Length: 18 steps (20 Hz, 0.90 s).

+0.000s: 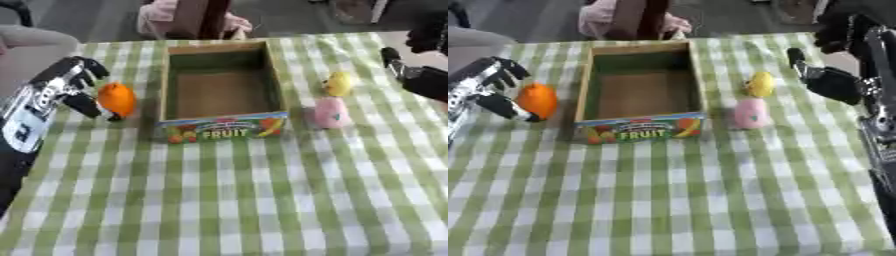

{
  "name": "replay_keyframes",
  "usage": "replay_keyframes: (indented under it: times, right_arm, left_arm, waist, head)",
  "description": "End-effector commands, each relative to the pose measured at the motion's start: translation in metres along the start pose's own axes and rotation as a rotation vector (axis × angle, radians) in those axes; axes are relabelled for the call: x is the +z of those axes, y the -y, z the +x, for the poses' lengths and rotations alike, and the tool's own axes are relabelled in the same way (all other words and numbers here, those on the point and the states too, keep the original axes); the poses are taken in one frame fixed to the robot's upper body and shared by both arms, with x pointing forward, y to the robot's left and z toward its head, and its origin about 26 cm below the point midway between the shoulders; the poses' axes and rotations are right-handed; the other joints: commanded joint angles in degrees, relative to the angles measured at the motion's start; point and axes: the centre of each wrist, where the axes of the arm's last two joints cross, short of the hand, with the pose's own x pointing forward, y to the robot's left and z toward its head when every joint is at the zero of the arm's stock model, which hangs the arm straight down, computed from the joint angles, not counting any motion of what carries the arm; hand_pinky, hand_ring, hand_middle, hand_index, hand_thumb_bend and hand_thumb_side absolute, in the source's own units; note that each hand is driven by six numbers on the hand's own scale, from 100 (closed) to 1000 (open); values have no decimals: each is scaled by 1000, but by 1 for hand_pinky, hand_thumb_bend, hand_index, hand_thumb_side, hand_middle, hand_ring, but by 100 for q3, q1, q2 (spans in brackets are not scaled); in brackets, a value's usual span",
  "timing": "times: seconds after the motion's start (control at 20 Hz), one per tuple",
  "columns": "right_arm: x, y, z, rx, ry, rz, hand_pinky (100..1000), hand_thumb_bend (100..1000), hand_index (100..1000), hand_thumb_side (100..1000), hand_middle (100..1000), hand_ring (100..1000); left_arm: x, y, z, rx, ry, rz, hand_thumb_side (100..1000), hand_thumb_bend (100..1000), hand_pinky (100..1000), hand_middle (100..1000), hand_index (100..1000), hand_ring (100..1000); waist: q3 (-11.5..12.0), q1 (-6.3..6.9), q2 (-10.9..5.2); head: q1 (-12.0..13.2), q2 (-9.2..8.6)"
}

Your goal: Pick up objects on the table and place them in the box.

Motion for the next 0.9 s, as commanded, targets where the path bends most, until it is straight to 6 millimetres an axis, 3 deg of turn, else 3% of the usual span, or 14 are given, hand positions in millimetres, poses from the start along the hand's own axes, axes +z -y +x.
replay_keyframes:
  times: [0.05, 0.2, 0.25, 0.3, 0.35, 0.45, 0.6, 0.65, 0.7, 0.85, 0.9]
  right_arm:
    - [-4, 6, 5, 8, 21, -5, 630, 372, 741, 100, 564, 620]
    - [-4, 6, 5, 7, 21, -7, 630, 372, 741, 100, 564, 620]
    - [-4, 6, 5, 7, 21, -7, 630, 371, 741, 100, 564, 620]
    - [-4, 6, 5, 6, 21, -8, 630, 371, 741, 100, 564, 620]
    - [-4, 6, 5, 6, 20, -8, 630, 372, 741, 100, 564, 620]
    - [-4, 6, 5, 6, 19, -9, 630, 371, 741, 100, 564, 620]
    - [-4, 6, 5, 6, 20, -9, 630, 371, 741, 100, 564, 620]
    - [-4, 6, 5, 6, 19, -9, 630, 370, 741, 100, 564, 620]
    - [-4, 6, 5, 7, 19, -10, 630, 371, 741, 100, 564, 620]
    - [-4, 6, 5, 7, 19, -10, 630, 370, 741, 100, 564, 620]
    - [-4, 6, 5, 6, 19, -8, 630, 370, 741, 100, 564, 620]
  left_arm:
    - [-4, -4, 4, -31, 2, 12, 109, 803, 666, 666, 749, 656]
    - [-7, 5, 4, -27, -12, 25, 129, 722, 647, 630, 729, 623]
    - [-8, 7, 4, -26, -19, 37, 153, 531, 631, 604, 704, 598]
    - [-8, 9, 4, -24, -26, 55, 156, 453, 623, 591, 691, 585]
    - [-8, 9, 4, -19, -32, 77, 158, 303, 594, 545, 649, 541]
    - [-7, 8, 5, 1, -38, 133, 162, 241, 573, 511, 615, 508]
    - [-5, 2, 9, 41, -36, 204, 165, 216, 561, 487, 590, 487]
    - [-4, -2, 11, 53, -31, 223, 231, 159, 559, 482, 584, 481]
    - [-3, -7, 13, 62, -23, 240, 166, 206, 558, 477, 581, 477]
    - [-1, -15, 18, 74, -10, 264, 166, 212, 549, 468, 573, 468]
    - [0, -24, 28, 84, 27, 301, 166, 218, 546, 467, 572, 467]
  waist:
    - [-9, -19, -91]
    - [-15, -23, -88]
    - [-16, -24, -87]
    - [-17, -24, -87]
    - [-17, -25, -87]
    - [-16, -26, -89]
    - [-13, -28, -94]
    - [-11, -30, -98]
    - [-11, -31, -101]
    - [-12, -32, -106]
    - [-11, -40, -117]
  head:
    - [15, 4]
    - [17, 6]
    - [18, 6]
    - [22, 6]
    - [23, 7]
    - [20, 8]
    - [19, 8]
    - [18, 9]
    - [18, 8]
    - [21, 7]
    - [23, 12]
